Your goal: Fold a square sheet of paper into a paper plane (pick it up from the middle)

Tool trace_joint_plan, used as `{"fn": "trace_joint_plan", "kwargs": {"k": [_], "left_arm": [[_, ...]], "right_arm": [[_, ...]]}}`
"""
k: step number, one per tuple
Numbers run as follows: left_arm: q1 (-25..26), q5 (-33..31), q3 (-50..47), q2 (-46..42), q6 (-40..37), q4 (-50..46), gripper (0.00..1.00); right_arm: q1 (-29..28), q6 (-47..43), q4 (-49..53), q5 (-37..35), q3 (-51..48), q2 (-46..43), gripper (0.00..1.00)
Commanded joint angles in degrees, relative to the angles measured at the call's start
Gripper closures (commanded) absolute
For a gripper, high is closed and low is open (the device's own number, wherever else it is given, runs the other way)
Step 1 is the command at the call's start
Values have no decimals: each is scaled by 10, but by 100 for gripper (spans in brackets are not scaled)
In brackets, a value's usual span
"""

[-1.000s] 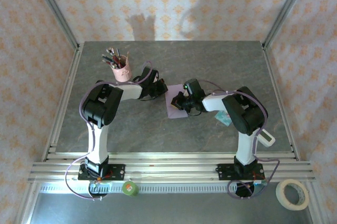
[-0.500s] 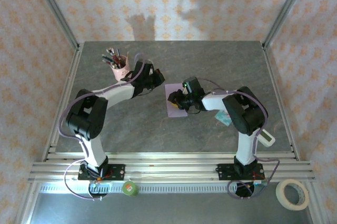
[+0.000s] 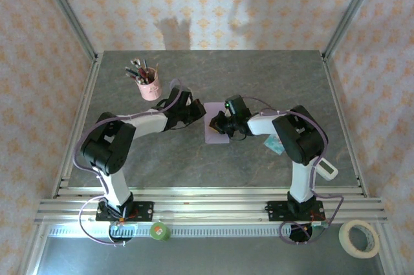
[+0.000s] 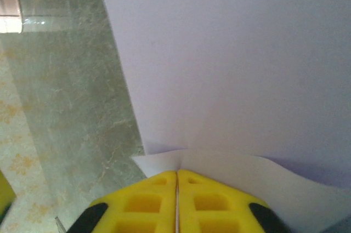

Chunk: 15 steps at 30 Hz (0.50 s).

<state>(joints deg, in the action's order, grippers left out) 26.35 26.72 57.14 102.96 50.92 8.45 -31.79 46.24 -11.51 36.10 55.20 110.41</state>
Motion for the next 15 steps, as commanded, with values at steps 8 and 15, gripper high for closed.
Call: {"fn": "trace_joint_plan", "kwargs": {"k": [8,15], "left_arm": [[20,-3,1,42,-15,-25,100],[21,-10,-4,51,-11,-34,100]], "right_arm": [[0,-14,69,-32,8,27,100],[0,-13,71,-33,9,29,100]]}}
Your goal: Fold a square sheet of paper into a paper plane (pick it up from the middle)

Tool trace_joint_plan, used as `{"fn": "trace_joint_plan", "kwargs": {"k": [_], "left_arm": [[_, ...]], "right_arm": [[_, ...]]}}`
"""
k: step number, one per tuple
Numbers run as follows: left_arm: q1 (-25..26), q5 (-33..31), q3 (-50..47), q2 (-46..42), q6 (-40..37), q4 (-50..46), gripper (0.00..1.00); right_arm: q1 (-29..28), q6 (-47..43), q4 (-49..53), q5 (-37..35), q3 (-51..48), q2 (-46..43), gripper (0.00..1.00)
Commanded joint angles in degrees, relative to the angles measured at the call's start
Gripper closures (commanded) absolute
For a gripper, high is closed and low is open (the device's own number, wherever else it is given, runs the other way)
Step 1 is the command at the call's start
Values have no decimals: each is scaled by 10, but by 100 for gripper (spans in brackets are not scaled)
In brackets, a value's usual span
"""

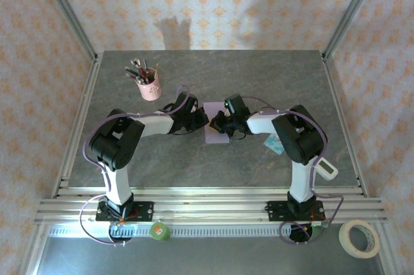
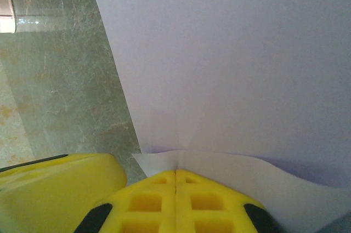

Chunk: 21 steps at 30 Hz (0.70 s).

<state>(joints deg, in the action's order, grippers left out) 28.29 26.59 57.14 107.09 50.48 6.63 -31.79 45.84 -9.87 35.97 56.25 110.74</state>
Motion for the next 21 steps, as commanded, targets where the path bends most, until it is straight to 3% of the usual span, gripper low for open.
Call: {"fn": "trace_joint_plan", "kwargs": {"k": [1,21], "left_arm": [[1,-8,-6,9,-7,-16,100],[4,-61,-13,44,-18,-75,100]], "right_arm": [[1,-9,55,-32,-1,25,100],[9,5,31,9,8,-14,100]]}}
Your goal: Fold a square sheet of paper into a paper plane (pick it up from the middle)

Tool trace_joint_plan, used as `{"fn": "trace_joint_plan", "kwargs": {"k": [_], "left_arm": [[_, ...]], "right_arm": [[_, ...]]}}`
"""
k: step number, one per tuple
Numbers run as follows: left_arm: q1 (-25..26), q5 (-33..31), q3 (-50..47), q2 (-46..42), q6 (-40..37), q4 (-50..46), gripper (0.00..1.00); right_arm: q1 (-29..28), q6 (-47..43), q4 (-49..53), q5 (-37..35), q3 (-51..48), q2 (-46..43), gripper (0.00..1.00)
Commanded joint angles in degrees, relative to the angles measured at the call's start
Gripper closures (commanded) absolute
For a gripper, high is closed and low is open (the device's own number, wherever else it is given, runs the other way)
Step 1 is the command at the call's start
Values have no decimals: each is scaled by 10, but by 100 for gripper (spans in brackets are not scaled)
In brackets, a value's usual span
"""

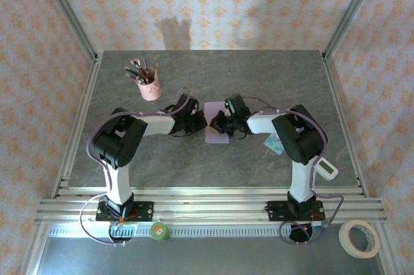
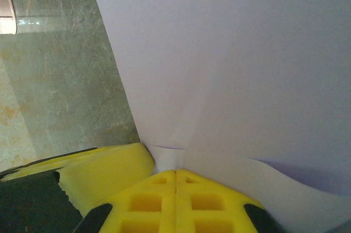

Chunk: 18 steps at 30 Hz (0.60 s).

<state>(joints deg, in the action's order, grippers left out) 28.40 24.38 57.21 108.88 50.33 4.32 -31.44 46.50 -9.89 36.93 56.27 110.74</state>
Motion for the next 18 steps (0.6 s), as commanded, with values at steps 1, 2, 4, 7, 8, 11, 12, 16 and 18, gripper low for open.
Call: {"fn": "trace_joint_plan", "kwargs": {"k": [1,2,4,7,8,11,12,16,18], "left_arm": [[3,-42,-17,28,-18,-55,100],[3,-44,-19,29,-20,-57,100],[3,-49,-22,30,-22,-60,100],[3,-50,-20,32,-24,-60,100],[3,-50,-18,33,-26,-62,100],[3,-52,-13,33,-30,-65,100],[3,-52,-11,33,-31,-66,100],[3,-53,-2,33,-34,-70,100],[4,-50,6,27,-38,-65,100]], "right_arm": [[6,-5,35,-1,10,-20,100],[5,-7,36,-3,11,-26,100],[7,-17,46,-13,12,-36,100],[8,-29,63,-34,10,-33,100],[10,-30,65,-36,9,-31,100],[12,-33,65,-46,1,-24,100],[13,-34,68,-51,-1,-22,100],[14,-35,70,-63,-11,-15,100],[15,-33,70,-67,-16,-10,100]]}}
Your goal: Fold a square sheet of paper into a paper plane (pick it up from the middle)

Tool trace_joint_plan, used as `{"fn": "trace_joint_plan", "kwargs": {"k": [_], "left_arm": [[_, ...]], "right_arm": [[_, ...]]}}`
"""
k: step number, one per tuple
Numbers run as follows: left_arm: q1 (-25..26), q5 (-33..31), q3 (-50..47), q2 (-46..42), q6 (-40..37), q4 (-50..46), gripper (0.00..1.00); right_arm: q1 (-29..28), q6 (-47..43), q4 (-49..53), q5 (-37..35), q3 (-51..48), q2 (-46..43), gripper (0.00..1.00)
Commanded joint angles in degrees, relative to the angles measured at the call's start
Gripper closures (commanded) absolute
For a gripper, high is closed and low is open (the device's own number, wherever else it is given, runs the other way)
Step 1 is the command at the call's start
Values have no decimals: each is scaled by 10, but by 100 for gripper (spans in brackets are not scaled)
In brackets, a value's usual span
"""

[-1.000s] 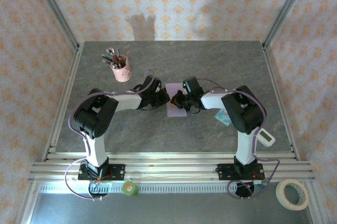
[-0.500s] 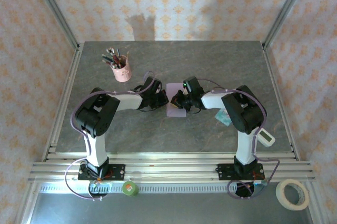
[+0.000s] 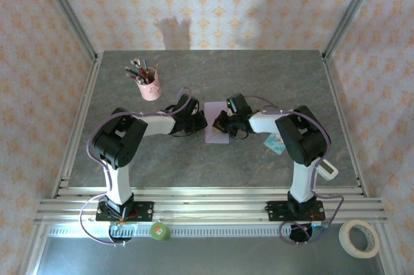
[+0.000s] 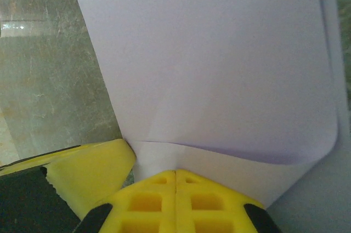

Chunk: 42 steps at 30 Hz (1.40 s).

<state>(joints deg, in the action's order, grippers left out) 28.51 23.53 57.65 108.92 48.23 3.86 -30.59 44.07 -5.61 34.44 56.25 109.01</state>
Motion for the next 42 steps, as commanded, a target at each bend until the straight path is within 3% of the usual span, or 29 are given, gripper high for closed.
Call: {"fn": "trace_joint_plan", "kwargs": {"k": [1,8,16,33,42], "left_arm": [[3,-34,1,18,-17,-44,100],[3,36,-30,-37,14,60,100],[9,48,-36,-30,20,51,100],[12,-55,-20,20,8,-88,100],[11,-71,-28,37,6,-105,100]], "right_arm": [[6,-7,26,-42,-20,10,100],[7,1,13,-43,-34,19,100],[10,3,10,-42,-37,20,100],[29,-21,-11,-47,-39,-2,100],[107,-31,-4,-70,-59,-21,100]]}}
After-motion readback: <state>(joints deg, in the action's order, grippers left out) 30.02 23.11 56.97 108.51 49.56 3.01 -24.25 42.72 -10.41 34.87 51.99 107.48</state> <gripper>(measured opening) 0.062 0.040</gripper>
